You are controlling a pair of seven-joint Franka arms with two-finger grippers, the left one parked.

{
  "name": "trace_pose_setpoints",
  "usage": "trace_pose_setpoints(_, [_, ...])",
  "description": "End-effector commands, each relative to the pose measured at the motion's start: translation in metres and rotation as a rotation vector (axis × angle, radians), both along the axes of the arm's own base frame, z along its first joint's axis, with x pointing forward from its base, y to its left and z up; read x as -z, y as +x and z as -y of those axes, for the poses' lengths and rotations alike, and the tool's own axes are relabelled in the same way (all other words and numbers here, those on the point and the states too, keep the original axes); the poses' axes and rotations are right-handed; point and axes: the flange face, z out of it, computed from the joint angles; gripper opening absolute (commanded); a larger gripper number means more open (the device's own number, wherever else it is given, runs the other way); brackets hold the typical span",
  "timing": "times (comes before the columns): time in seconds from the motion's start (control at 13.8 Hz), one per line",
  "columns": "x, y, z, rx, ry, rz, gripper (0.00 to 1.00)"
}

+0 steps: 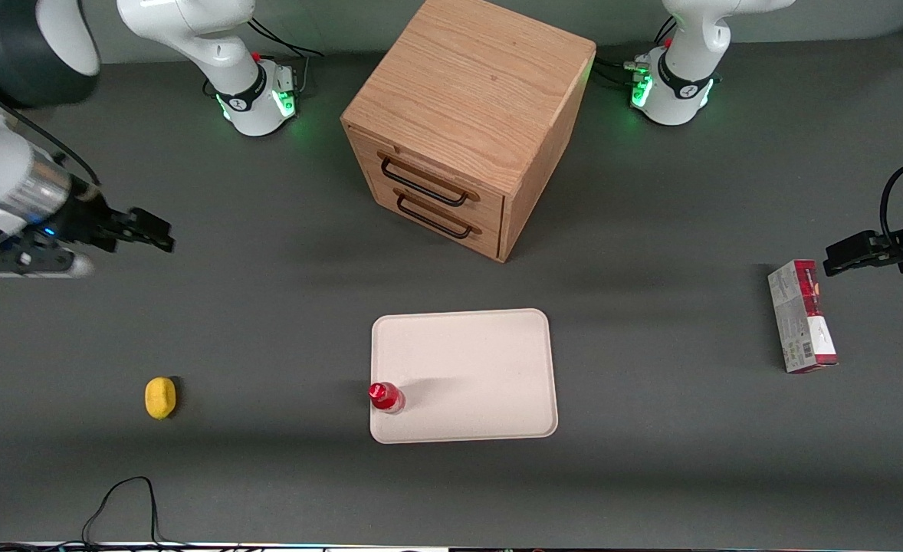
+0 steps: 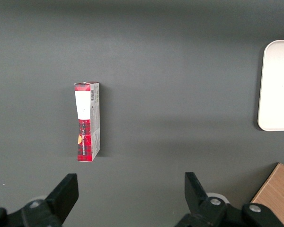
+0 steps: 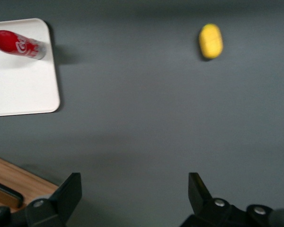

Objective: Place coke bottle on tray

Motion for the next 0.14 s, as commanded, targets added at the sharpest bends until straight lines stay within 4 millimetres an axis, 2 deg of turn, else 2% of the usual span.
trace_pose_setpoints(0.0, [0.0026, -0.0026, -0.0034, -0.019, -0.029, -0.005, 1.0])
trace_pose_setpoints(0.07, [-0.0033, 0.0044, -0.0026, -0.014, -0.029, 0.008, 1.0])
